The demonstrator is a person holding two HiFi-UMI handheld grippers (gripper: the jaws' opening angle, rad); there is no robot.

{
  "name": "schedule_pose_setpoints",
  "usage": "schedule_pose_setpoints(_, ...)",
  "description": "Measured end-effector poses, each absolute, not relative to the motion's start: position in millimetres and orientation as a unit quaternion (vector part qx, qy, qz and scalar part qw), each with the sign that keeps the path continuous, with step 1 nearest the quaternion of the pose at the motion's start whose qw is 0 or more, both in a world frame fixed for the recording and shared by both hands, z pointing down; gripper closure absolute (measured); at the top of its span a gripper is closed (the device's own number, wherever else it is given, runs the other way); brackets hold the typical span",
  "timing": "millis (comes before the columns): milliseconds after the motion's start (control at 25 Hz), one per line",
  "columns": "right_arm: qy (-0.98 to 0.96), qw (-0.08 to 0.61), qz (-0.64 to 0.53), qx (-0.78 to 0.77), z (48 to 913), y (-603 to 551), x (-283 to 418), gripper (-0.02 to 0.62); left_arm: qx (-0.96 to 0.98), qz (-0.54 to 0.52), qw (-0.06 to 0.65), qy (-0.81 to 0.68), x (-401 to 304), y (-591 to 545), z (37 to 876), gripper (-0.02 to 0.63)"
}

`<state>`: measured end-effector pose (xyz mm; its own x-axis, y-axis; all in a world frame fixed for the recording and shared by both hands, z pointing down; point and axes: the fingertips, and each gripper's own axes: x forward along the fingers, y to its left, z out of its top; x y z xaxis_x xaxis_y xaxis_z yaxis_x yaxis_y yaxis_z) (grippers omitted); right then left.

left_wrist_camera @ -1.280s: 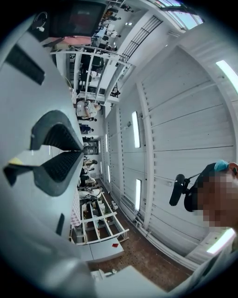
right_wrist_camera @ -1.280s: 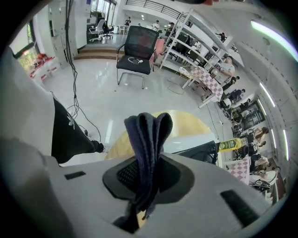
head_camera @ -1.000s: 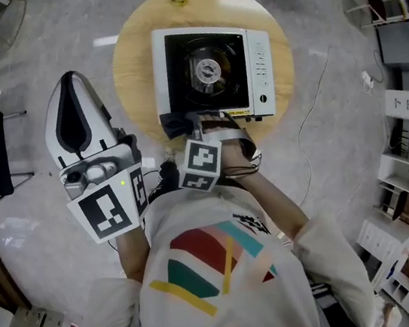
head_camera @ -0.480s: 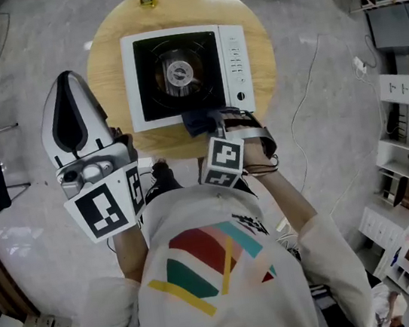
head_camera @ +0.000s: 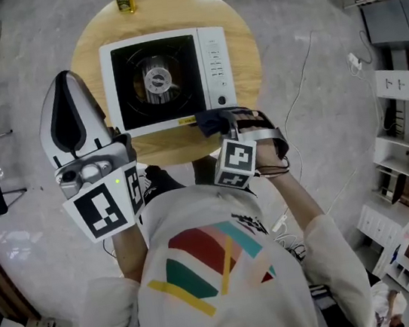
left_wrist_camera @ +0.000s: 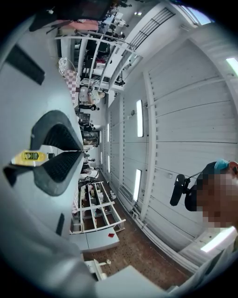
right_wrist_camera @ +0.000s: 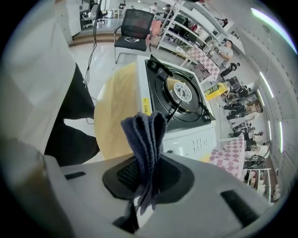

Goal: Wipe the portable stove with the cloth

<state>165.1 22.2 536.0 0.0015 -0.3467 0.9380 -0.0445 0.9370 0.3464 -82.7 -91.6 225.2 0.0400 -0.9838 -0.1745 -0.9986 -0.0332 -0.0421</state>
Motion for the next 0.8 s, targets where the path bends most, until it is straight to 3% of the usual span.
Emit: schedule_pose_setpoints(800,-0.681,0.711,-0.099,0.141,542.7,17.1,230.3,0.563,-0.700,0.044,0.074,0.709,-74.2,-98.2,231.8,0.598)
